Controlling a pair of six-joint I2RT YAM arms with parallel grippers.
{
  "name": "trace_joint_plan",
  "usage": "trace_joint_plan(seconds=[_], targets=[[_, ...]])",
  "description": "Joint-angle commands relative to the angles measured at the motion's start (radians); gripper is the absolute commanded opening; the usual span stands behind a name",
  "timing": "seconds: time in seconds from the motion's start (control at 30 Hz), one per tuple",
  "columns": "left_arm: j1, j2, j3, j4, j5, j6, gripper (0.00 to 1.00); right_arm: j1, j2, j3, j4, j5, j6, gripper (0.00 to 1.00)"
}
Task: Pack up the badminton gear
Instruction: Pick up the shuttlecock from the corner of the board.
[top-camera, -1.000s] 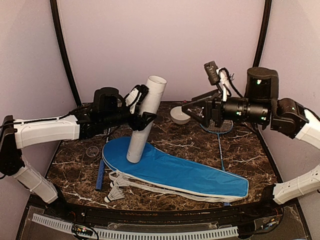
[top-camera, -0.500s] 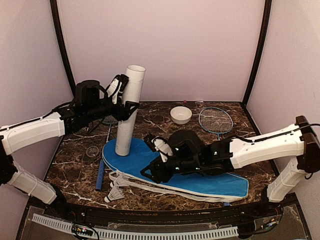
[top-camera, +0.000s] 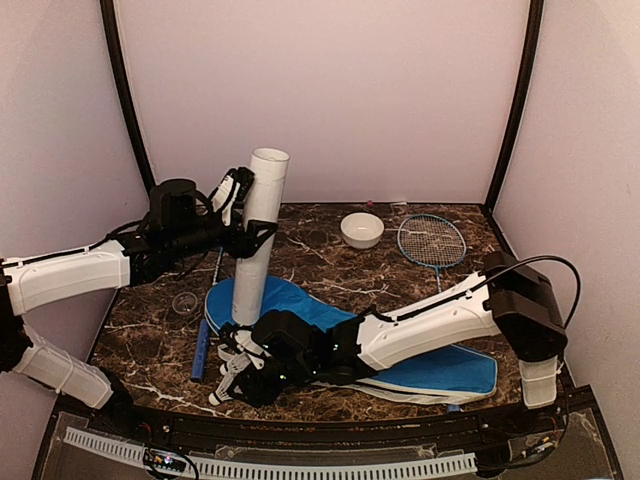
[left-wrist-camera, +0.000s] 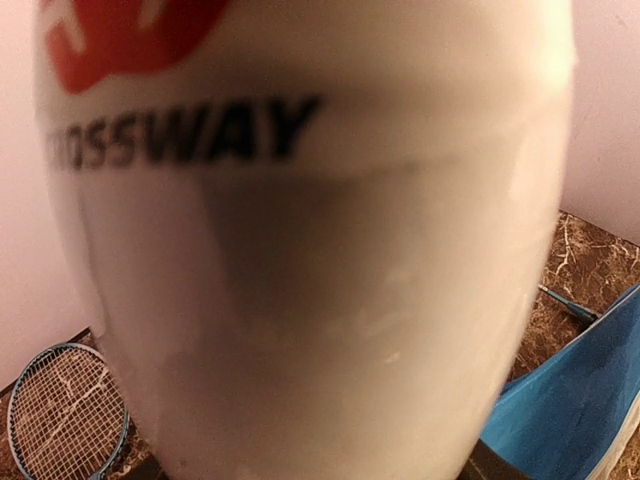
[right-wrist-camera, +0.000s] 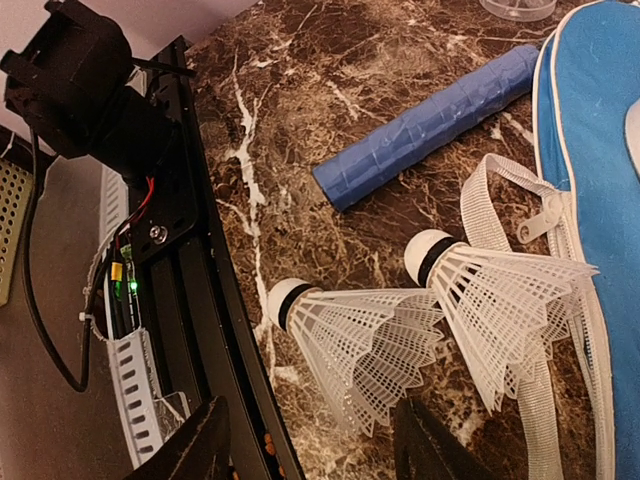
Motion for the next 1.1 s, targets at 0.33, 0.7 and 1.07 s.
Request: trace_joint_plan(seconds=[0.33, 0.7, 1.07], targets=[[0.005, -0.013, -0.01, 0.048, 0.034, -0.001, 0.67, 0.005, 0.131, 0.139, -0.018, -0.066, -0.027, 0.4], [0.005, -0.021, -0.01, 0.044, 0.039, 0.005, 0.67, 0.003, 0.137, 0.148, -0.013, -0.165, -0.03, 0.05], [0.005, -0.025, -0.009, 0.038, 0.039, 0.012, 0.68, 0.0, -0.032, -0.008, 0.008, -0.347, -0.058, 0.0]])
